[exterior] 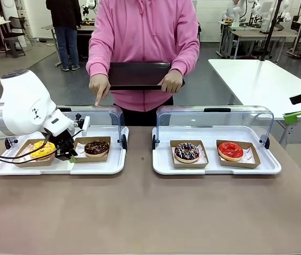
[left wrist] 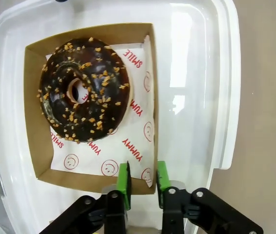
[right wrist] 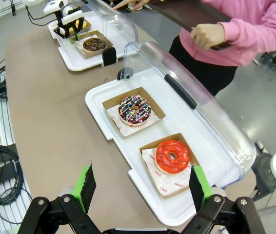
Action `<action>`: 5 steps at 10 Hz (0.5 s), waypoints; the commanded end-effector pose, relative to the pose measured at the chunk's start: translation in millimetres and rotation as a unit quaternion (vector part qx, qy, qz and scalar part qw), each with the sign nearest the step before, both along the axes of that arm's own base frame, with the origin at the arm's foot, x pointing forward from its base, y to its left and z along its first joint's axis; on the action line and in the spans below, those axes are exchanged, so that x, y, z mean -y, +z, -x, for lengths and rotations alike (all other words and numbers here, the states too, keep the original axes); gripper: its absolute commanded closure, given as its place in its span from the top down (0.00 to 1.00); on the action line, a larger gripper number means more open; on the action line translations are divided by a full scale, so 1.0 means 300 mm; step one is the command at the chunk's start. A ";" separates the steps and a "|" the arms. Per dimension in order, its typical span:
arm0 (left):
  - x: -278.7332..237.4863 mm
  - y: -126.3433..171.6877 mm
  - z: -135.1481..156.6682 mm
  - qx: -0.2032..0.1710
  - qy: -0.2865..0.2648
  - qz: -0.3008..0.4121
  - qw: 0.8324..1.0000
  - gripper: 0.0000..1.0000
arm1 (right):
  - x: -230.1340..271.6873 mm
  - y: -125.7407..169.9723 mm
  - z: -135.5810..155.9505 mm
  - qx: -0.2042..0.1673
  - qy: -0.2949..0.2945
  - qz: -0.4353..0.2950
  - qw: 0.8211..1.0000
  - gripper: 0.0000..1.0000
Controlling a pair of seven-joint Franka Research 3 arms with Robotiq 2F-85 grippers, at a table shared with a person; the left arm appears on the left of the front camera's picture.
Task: Provide the desired donut to the person.
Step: Pick up and lift the Paper togo box containing the Donut pointed at by the person.
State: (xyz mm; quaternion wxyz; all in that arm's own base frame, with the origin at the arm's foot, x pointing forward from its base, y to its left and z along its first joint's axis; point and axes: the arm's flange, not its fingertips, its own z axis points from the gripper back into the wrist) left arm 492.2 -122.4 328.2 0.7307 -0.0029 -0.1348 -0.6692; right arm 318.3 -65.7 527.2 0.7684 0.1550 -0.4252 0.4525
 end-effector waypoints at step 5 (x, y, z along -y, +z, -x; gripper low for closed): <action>0.005 0.022 0.009 0.016 -0.010 -0.012 1.000 0.00 | 0.000 -0.005 -0.004 -0.002 0.004 -0.004 1.000 1.00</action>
